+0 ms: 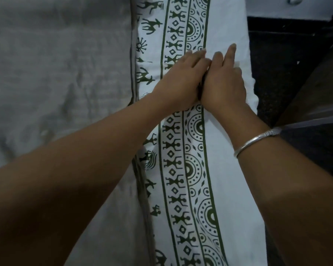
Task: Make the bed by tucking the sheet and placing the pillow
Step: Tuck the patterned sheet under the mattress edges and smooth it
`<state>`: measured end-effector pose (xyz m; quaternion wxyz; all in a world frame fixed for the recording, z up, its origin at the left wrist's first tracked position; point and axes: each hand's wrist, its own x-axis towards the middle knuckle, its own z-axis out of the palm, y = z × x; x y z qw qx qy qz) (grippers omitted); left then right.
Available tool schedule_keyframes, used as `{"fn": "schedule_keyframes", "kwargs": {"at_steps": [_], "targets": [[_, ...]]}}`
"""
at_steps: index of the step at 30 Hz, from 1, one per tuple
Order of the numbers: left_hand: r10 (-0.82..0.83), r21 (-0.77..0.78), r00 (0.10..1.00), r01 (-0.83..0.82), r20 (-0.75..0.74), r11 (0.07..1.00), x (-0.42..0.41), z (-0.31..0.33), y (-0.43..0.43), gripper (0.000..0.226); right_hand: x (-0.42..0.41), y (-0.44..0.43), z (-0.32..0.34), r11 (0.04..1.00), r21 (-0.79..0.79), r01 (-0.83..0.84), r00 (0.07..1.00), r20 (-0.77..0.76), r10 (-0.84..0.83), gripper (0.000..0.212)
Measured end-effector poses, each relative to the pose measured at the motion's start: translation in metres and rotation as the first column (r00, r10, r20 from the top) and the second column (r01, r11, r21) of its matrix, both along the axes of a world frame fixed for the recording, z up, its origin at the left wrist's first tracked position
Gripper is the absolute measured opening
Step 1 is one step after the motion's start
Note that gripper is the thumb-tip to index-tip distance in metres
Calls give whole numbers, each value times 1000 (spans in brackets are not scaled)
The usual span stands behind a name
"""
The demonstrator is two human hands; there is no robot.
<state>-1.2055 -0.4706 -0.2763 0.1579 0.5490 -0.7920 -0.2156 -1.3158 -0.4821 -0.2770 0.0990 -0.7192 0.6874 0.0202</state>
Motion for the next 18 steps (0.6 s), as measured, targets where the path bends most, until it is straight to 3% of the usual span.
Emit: {"fn": "schedule_keyframes", "kwargs": {"at_steps": [5, 14, 18], "targets": [[47, -113, 994, -35, 97, 993, 49, 5, 40, 51, 43, 48, 11, 988, -56, -141, 989, 45, 143, 63], [239, -54, 940, -233, 242, 971, 215, 6, 152, 56, 212, 146, 19, 921, 30, -389, 918, -67, 391, 65], [309, -14, 905, -319, 292, 948, 325, 15, 221, 56, 318, 201, 24, 876, 49, -479, 877, -22, 481, 58]]}}
